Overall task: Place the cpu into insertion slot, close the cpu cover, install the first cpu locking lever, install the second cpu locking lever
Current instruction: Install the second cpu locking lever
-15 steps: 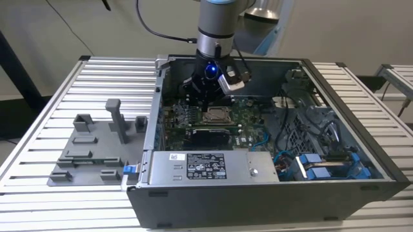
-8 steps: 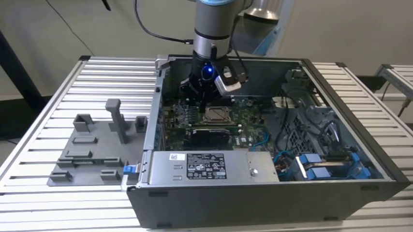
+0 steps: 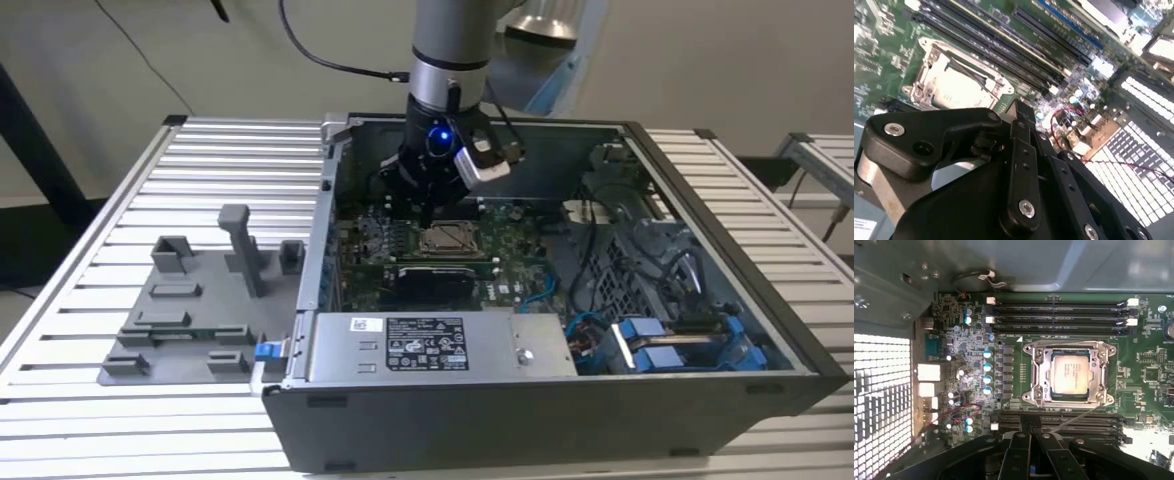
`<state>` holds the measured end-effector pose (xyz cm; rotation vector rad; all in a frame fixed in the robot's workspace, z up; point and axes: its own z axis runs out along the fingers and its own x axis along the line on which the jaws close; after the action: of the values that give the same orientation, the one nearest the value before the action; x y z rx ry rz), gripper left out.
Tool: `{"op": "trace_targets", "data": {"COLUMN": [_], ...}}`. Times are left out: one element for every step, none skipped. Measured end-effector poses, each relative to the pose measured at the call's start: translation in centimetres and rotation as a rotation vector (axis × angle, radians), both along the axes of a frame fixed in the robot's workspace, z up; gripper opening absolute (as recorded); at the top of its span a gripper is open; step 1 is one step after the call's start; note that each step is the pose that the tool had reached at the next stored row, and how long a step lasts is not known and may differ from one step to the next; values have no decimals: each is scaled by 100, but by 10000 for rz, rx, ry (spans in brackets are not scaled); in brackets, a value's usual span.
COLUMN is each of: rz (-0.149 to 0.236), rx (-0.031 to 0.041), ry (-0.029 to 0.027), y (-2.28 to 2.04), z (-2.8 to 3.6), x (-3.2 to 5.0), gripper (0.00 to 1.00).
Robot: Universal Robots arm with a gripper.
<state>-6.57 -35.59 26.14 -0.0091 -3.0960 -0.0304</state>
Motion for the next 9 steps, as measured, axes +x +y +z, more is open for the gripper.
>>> {"op": "trace_targets", "data": {"rz": [0, 0, -1, 0, -1, 0, 0, 0, 0], "rx": [3, 7, 14, 18, 23, 37, 68, 86, 104], "ry": [4, 9, 15, 17, 21, 24, 26, 25, 25], "y": [-7, -10, -11, -11, -11, -15, -20, -22, -23], "z": [2, 11, 32, 61, 87, 95, 94, 88, 74], "x": [18, 28, 33, 35, 37, 43, 53, 60, 65], "gripper": [11, 11, 11, 11, 11, 11, 11, 11, 11]}}
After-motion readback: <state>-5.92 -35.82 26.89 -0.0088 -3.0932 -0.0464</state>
